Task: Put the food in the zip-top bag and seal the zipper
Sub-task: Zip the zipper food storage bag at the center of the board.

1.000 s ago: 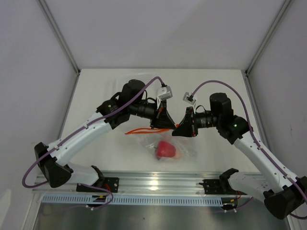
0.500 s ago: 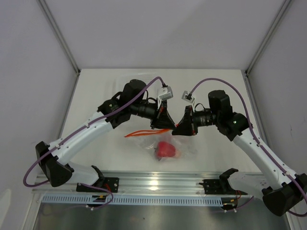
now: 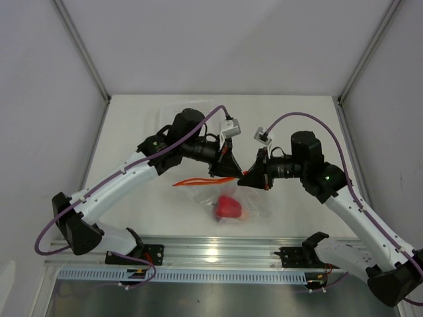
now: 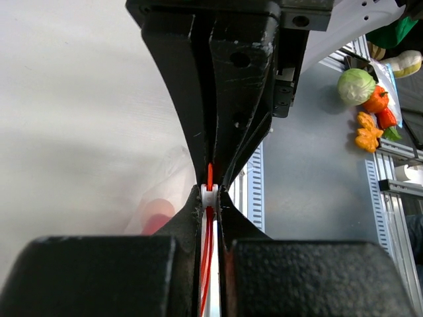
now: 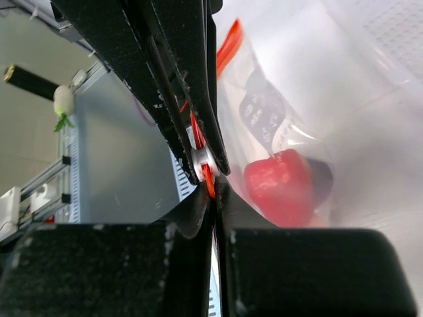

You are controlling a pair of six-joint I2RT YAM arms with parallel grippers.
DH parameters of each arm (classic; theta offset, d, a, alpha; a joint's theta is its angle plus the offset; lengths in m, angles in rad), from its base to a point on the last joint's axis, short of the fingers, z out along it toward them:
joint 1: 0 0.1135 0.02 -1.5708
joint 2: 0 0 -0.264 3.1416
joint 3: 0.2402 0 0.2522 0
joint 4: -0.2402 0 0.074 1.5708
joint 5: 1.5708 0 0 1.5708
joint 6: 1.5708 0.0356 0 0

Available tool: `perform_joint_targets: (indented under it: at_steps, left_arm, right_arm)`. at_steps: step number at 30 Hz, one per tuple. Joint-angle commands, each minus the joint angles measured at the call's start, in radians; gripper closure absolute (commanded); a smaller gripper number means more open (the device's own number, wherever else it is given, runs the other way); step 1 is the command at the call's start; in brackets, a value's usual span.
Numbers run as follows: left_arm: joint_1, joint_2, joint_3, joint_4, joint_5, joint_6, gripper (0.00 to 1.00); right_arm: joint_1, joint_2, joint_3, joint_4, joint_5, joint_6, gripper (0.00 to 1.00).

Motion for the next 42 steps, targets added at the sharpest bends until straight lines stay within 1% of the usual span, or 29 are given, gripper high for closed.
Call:
perform_joint_targets:
  at_steps: [1,6,17,29,35,42]
  left_arm:
    - [-0.004,0.009,0.01,-0.023,-0.026,0.04,0.99]
    - [0.003,0.011,-0.01,-0.026,-0.023,0.045,0.99]
    - [0.017,-0.032,-0.085,-0.02,-0.024,0.042,0.99]
    - [0.049,-0.104,-0.155,-0.023,-0.084,0.024,0.99]
    - [0.055,-0.13,-0.166,-0.04,-0.093,-0.015,0.99]
    - [0.057,-0.182,-0.197,-0.049,-0.112,-0.016,0.99]
  right_arm:
    - [0.007,-0.065,-0.009,0.11,0.095,0.04,1.0]
    - [-0.015,-0.12,-0.035,0.124,0.141,0.066,1.0]
    - [-0.156,-0.156,-0.038,0.149,0.101,0.115,1.0]
    - [-0.251,-0.146,-0.003,0.11,0.061,0.127,1.0]
    - [-0.311,-0.131,0.01,0.122,0.098,0.162,1.0]
    - [-0.374,-0.097,0.039,0.139,0.135,0.211,1.0]
